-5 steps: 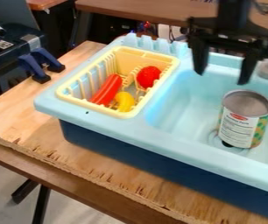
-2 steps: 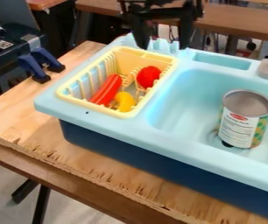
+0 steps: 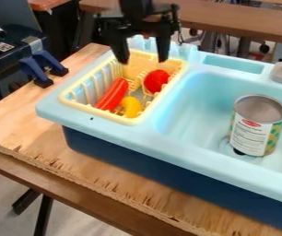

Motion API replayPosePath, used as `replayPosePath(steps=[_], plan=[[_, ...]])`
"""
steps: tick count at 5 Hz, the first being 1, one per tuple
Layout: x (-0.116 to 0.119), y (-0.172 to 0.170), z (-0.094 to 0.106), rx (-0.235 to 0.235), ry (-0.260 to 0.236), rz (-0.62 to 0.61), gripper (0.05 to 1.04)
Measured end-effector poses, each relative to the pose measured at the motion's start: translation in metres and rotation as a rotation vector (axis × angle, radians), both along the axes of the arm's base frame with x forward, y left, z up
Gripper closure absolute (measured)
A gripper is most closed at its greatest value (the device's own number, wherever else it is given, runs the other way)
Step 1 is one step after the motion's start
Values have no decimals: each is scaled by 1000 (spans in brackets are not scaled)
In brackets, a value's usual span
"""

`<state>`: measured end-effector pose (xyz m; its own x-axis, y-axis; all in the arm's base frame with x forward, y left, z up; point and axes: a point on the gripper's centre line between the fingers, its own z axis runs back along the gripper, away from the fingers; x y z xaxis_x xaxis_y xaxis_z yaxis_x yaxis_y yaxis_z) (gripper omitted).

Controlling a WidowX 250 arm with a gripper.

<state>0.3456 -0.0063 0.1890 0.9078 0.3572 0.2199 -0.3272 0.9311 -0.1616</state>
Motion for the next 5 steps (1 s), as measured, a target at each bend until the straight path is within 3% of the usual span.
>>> replayPosePath(steps=[1,2,3,4,5], plan=[[-6,7,6,2,-23,41,84],[-10,9,1,4,-3,104,84],[-13,9,-1,51,13,162,84],[-15,11,-10,82,14,230,84],[-18,13,-28,81,16,293,84]])
